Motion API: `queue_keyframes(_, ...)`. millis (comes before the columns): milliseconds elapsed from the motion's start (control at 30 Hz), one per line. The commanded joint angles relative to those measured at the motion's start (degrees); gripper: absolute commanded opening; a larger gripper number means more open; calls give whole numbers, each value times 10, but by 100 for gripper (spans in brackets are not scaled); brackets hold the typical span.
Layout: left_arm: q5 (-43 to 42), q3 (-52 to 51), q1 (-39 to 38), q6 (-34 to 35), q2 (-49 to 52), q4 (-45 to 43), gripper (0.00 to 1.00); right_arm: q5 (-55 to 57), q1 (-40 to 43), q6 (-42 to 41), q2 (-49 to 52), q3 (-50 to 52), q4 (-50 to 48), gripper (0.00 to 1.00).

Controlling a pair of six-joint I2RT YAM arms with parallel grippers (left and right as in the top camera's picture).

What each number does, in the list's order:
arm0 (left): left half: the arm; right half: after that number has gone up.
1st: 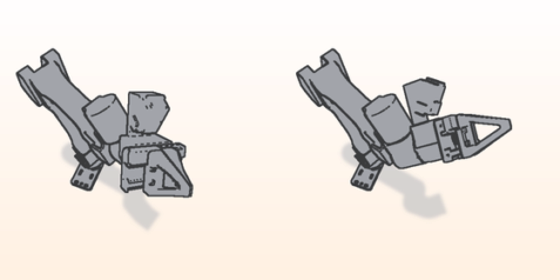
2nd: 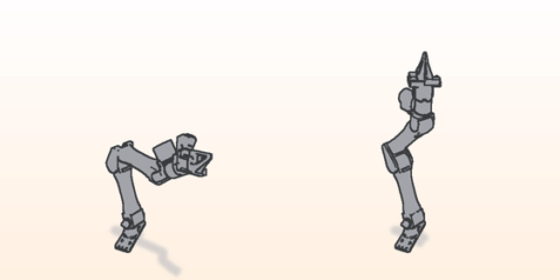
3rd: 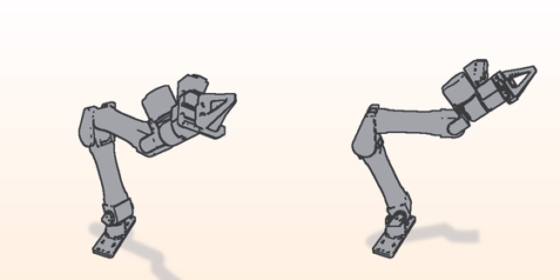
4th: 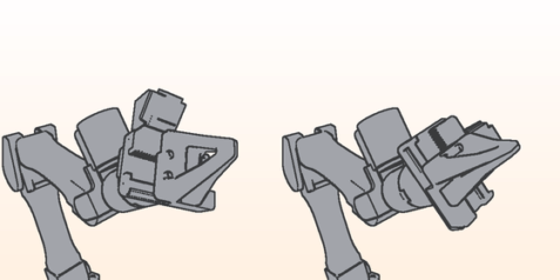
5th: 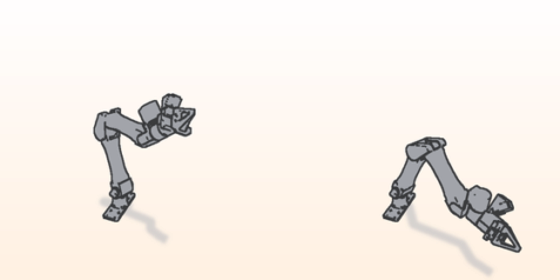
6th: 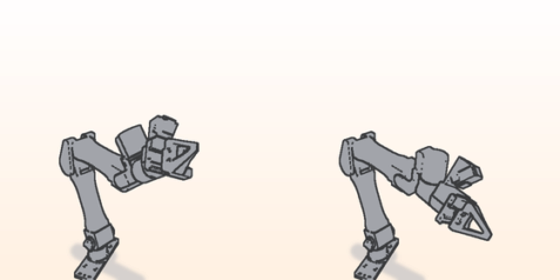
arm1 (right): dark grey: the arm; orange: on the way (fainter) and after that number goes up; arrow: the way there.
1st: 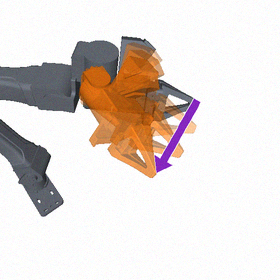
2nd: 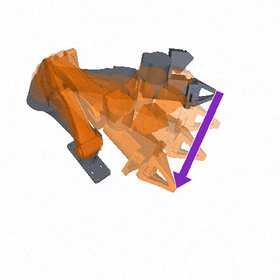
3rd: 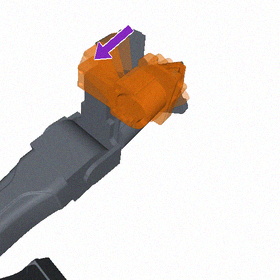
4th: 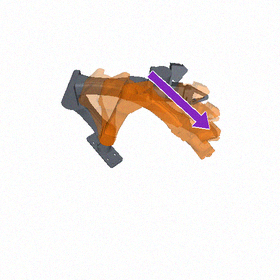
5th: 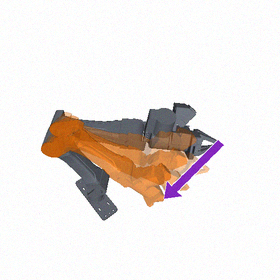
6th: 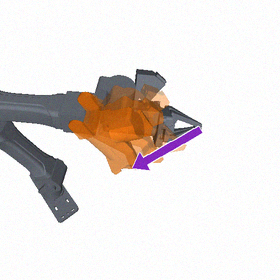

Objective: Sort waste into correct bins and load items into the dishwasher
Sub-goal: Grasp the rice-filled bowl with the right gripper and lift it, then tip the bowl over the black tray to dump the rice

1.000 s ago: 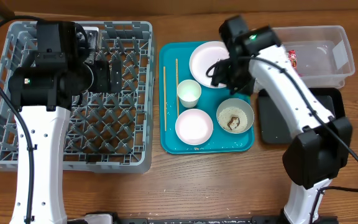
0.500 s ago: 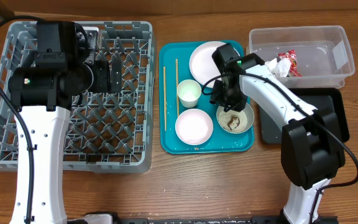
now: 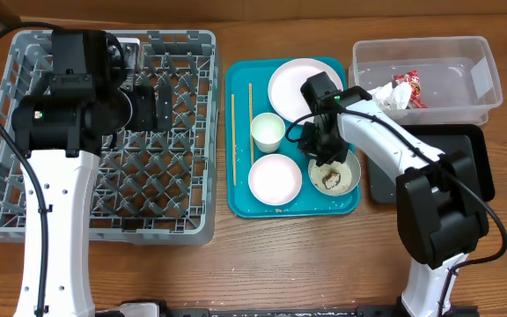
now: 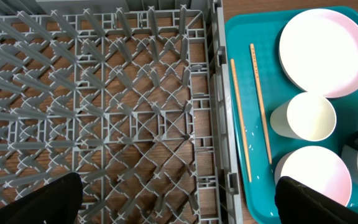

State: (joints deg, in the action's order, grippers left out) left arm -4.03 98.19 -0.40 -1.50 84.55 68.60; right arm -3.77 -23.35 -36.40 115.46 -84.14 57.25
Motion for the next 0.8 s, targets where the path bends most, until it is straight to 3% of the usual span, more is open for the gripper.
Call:
queue_keyframes(0,2,13,0,-2,2,0,100,2,2,2,-6,3,1,4)
queue_keyframes(367,2,13,0,-2,2,0,100,2,15,8,-63,-151,145,4)
queue_keyframes(600,2,13,0,-2,3,0,100,2,71,24,-150,-216,240,4)
queue_keyframes(767,2,13,0,-2,3,0,100,-71,163,123,-215,-196,249,4)
